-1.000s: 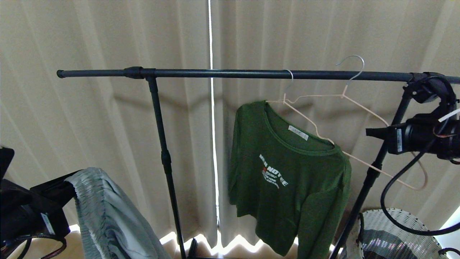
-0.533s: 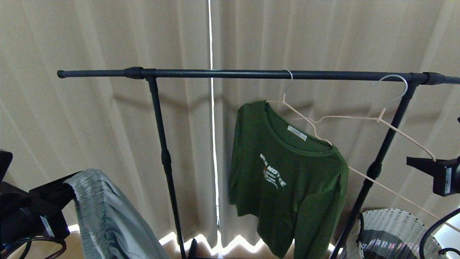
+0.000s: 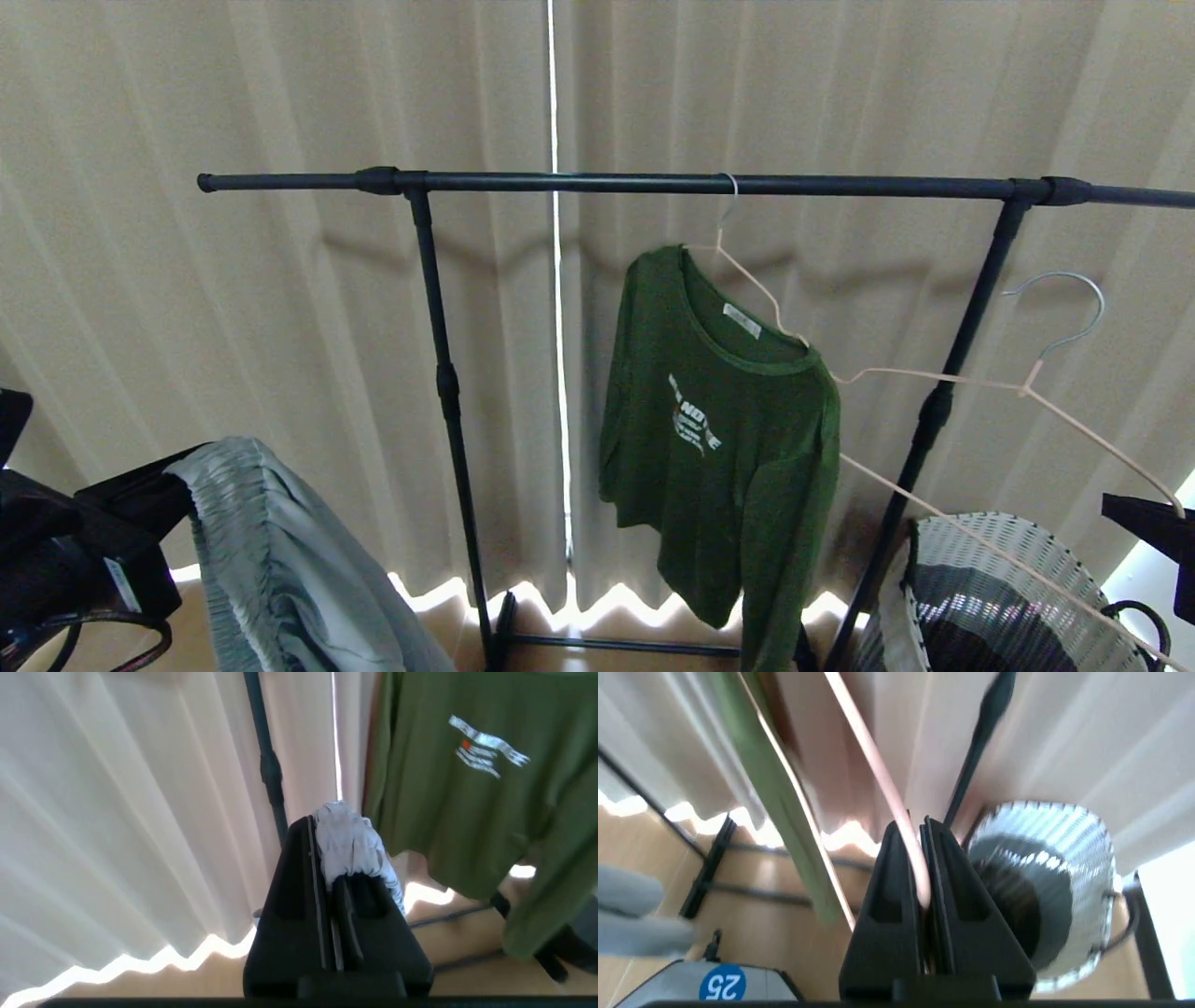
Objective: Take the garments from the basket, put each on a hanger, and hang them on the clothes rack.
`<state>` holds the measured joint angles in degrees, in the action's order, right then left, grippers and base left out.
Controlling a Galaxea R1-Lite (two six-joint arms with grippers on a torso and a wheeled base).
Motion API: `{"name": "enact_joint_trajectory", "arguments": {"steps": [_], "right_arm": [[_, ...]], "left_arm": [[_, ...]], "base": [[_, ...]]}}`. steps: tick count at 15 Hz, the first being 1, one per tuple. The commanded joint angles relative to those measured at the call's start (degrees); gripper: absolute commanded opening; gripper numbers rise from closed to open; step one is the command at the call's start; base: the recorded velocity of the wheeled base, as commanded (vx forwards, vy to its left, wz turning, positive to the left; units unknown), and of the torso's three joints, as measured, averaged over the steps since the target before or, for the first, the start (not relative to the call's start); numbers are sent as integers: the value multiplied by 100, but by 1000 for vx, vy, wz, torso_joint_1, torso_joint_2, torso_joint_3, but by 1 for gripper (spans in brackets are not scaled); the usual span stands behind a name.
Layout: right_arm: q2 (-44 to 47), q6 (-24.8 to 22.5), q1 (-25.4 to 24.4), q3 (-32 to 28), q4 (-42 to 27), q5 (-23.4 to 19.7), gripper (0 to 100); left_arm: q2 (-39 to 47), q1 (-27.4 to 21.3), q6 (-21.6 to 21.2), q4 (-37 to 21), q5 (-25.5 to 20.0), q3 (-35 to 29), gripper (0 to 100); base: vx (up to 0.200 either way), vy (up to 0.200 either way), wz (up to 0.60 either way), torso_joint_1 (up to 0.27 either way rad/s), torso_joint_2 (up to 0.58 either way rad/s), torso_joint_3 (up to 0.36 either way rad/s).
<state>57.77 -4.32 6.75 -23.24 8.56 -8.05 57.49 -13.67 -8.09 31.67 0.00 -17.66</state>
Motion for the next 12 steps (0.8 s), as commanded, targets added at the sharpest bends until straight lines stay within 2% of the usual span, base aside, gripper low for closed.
{"name": "enact_joint_trajectory", "arguments": {"steps": [1, 4, 12], "right_arm": [[-64, -17, 1, 434, 375, -13, 0], [32, -8, 1, 698, 656, -22, 0], [-91, -25, 1, 794, 665, -22, 0]], "left_arm": [[34, 4, 10, 6, 0, -44, 0], [87, 4, 10, 6, 9, -97, 0], [166, 4, 10, -3, 9, -246, 0]], "base": [[-200, 0, 0, 2, 7, 2], [-200, 0, 0, -1, 2, 5], [0, 0, 0, 0, 0, 0]]}}
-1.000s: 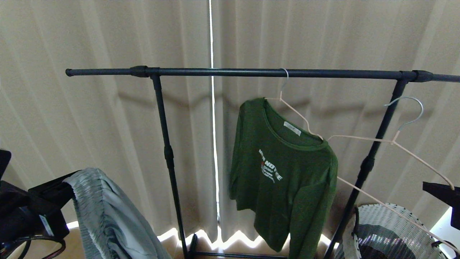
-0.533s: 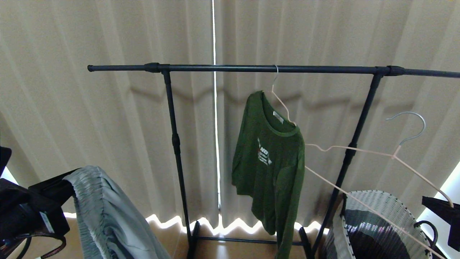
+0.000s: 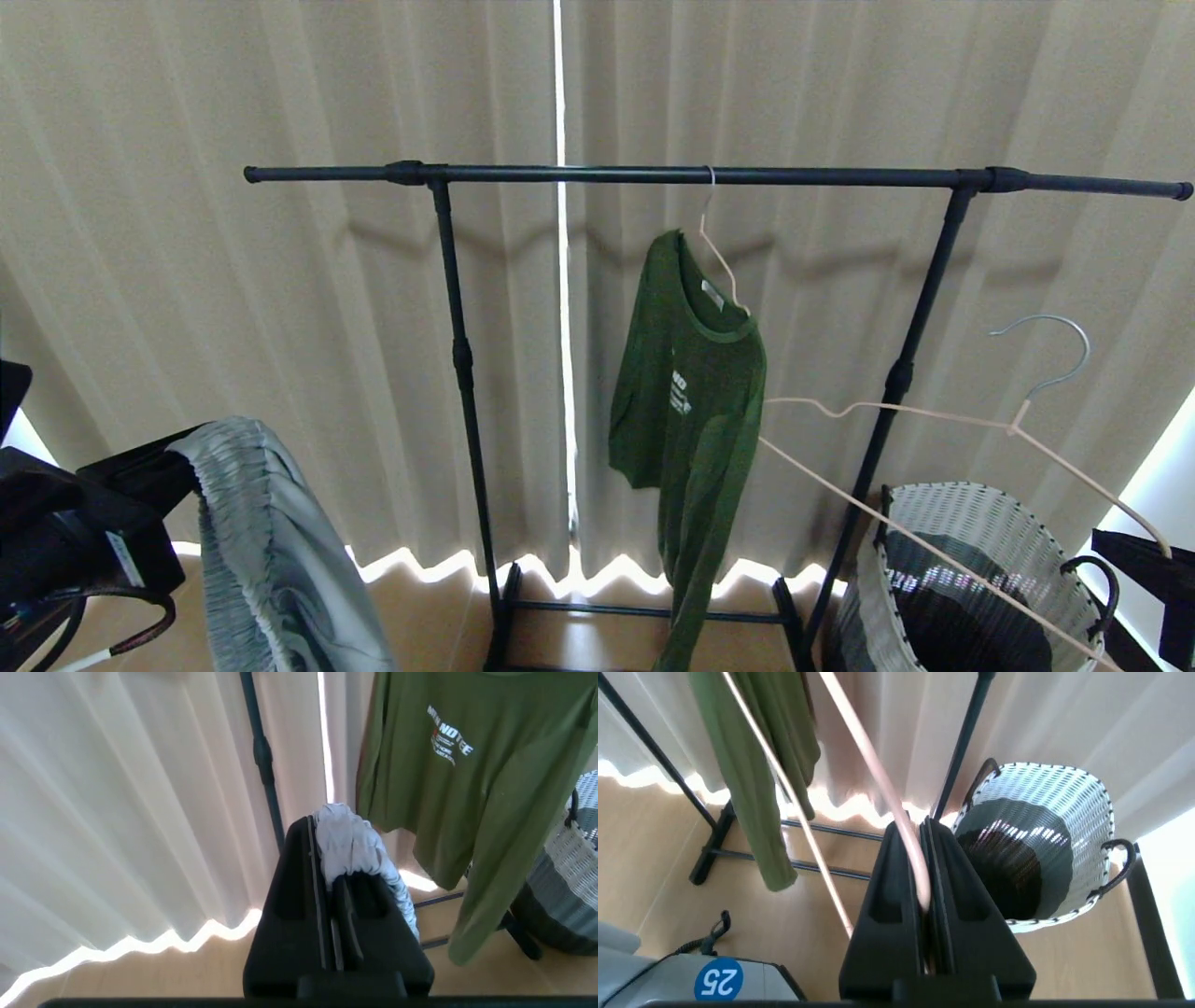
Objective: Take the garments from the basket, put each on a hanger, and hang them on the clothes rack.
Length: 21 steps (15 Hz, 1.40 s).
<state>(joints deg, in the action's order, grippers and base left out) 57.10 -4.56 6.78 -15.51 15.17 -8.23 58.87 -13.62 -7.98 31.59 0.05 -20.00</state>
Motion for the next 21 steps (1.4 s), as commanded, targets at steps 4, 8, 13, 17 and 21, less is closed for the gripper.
{"name": "enact_joint_trajectory", "arguments": {"steps": [4, 8, 13, 17, 21], "right_arm": [[-129, -10, -10, 48, 4, -3, 0], [-305, 16, -19, -31, 180, -12, 0], [-261, 500, -89, -110, 988, -408, 0], [-340, 904, -265, -198, 1041, -689, 0], [-384, 895, -1381, 136, 813, -698, 0]], "left_arm": [[37, 8, -1, -21, 30, -153, 0], [318, 8, -1, -38, 39, -434, 0], [775, -27, -1, -21, 39, -548, 0], [1021, -255, -1, -30, 48, -698, 0], [1505, -625, -10, -355, 619, -1111, 0]], "base": [[0, 0, 0, 0, 0, 0], [0, 0, 0, 0, 0, 0], [0, 0, 0, 0, 0, 0], [0, 0, 0, 0, 0, 0], [0, 0, 0, 0, 0, 0]]}}
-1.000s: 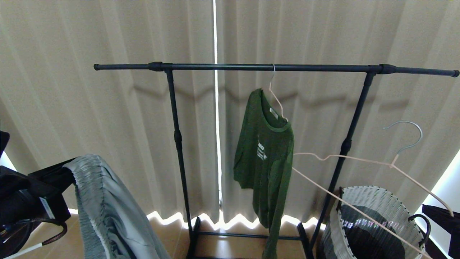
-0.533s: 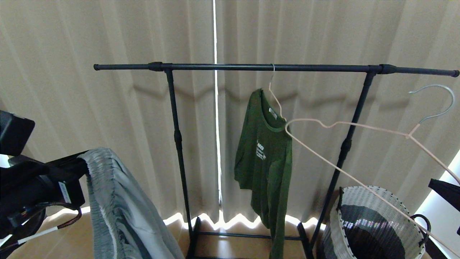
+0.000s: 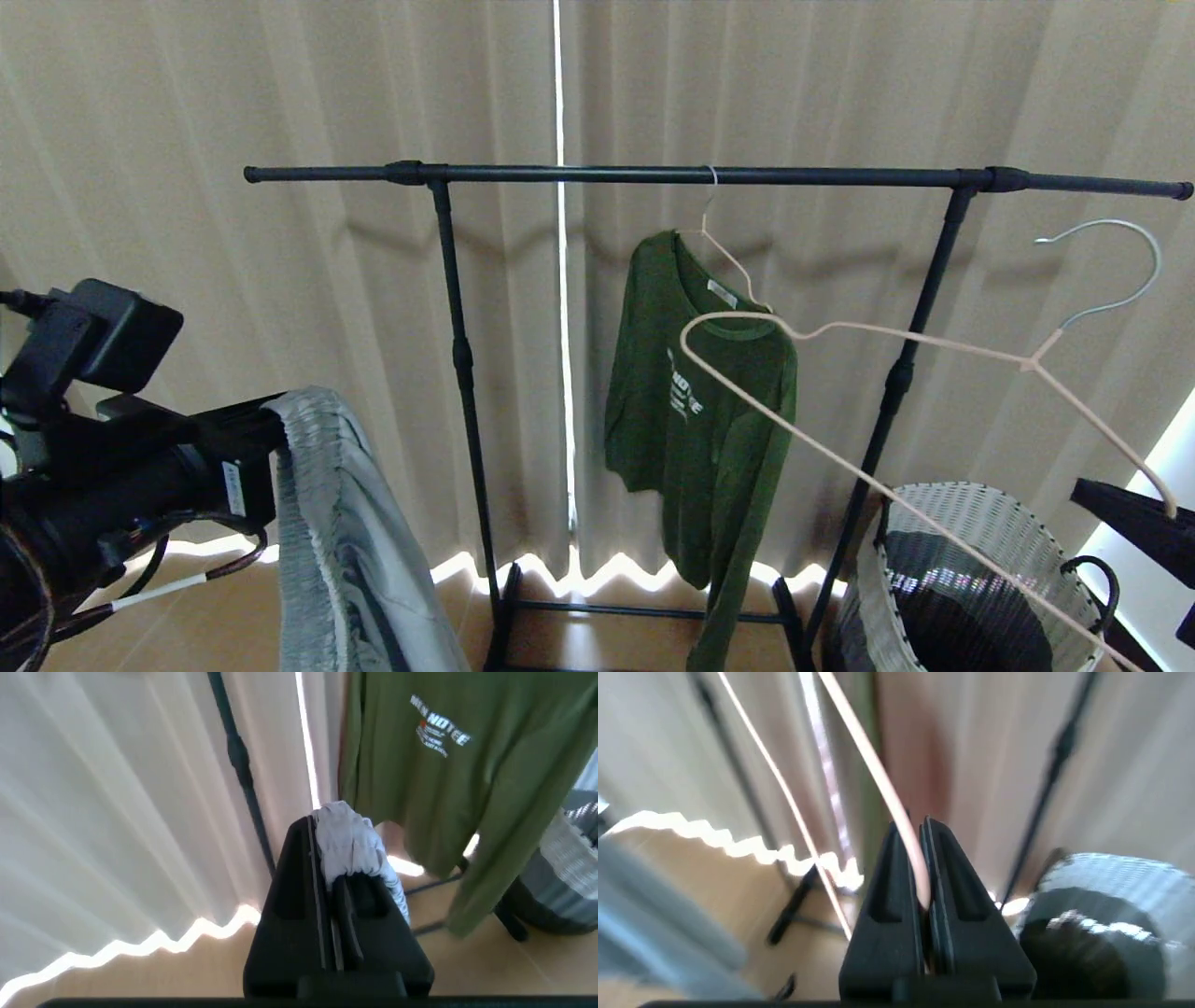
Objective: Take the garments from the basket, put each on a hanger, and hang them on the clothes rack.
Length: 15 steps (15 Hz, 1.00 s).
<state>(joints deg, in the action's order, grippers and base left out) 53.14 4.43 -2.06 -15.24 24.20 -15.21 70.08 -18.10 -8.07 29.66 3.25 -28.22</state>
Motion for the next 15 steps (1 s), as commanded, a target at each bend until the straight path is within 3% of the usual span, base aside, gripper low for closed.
{"name": "enact_joint_trajectory", "arguments": {"steps": [1, 2, 3, 5, 7, 9, 11, 15], "right_arm": [[21, -3, -647, 82, -187, 1, 0], [127, -3, -1104, -102, -539, 10, 0], [197, -3, -1420, -331, -926, 10, 0], [399, 23, -1947, -770, -1462, 18, 0], [680, 111, -2378, -1034, -1550, 27, 0], [1208, 269, -2905, -1368, -1488, 115, 0], [1506, 375, -3178, -1623, -1488, 212, 0], [2227, 507, -3652, -2097, -1479, 941, 0]], "left_arm": [[480, -264, 25, -268, 518, -430, 0], [796, -475, 121, -452, 1090, -834, 0], [1042, -659, 218, -479, 1371, -1159, 0], [1297, -809, 236, -663, 1485, -1599, 0], [1412, -906, 288, -1024, 1494, -1942, 0], [1579, -1055, 710, -1498, 1494, -2522, 0], [1746, -1134, 939, -1525, 1529, -2785, 0], [1869, -1187, 895, -1718, 2004, -2996, 0]], "base": [[0, 0, 0, 0, 0, 0], [0, 0, 0, 0, 0, 0], [0, 0, 0, 0, 0, 0], [0, 0, 0, 0, 0, 0], [0, 0, 0, 0, 0, 0], [0, 0, 0, 0, 0, 0], [0, 0, 0, 0, 0, 0], [0, 0, 0, 0, 0, 0]]}}
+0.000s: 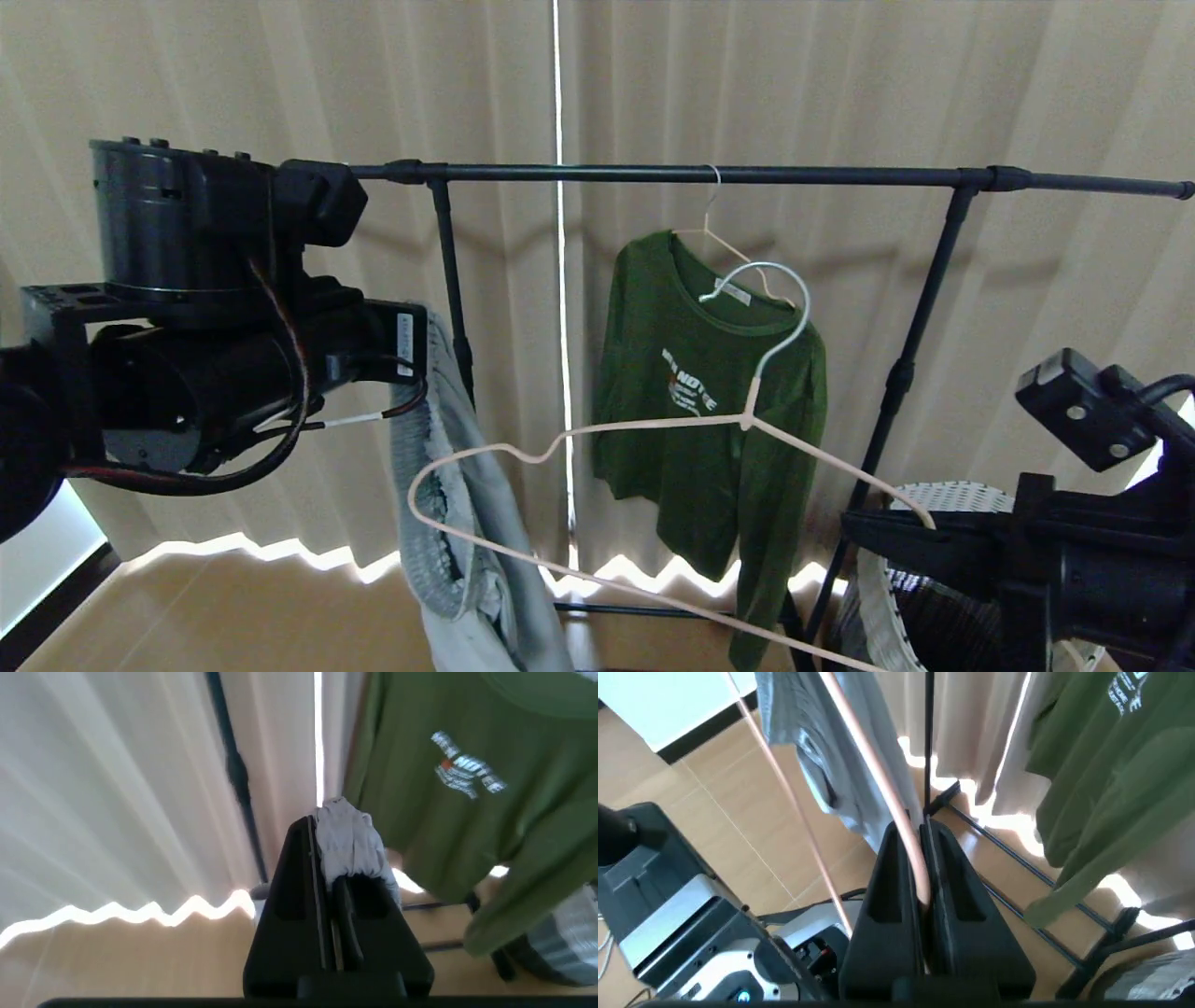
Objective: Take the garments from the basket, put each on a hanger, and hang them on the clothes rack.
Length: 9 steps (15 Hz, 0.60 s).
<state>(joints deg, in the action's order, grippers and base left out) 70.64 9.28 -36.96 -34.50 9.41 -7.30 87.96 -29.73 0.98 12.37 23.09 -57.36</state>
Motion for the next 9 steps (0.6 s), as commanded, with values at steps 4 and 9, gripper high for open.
{"name": "enact_joint_trajectory", "arguments": {"steps": [4, 9], "right_arm": [[1021, 496, -470, -611, 8, 634, 0], [1593, 1085, -804, -1164, 17, 1381, 0]], "left_arm": [[90, -68, -27, -991, 178, -513, 0], [380, -112, -27, -2072, 873, -918, 0]], "base": [[0, 0, 0, 0, 0, 0], [0, 0, 0, 0, 0, 0]]}}
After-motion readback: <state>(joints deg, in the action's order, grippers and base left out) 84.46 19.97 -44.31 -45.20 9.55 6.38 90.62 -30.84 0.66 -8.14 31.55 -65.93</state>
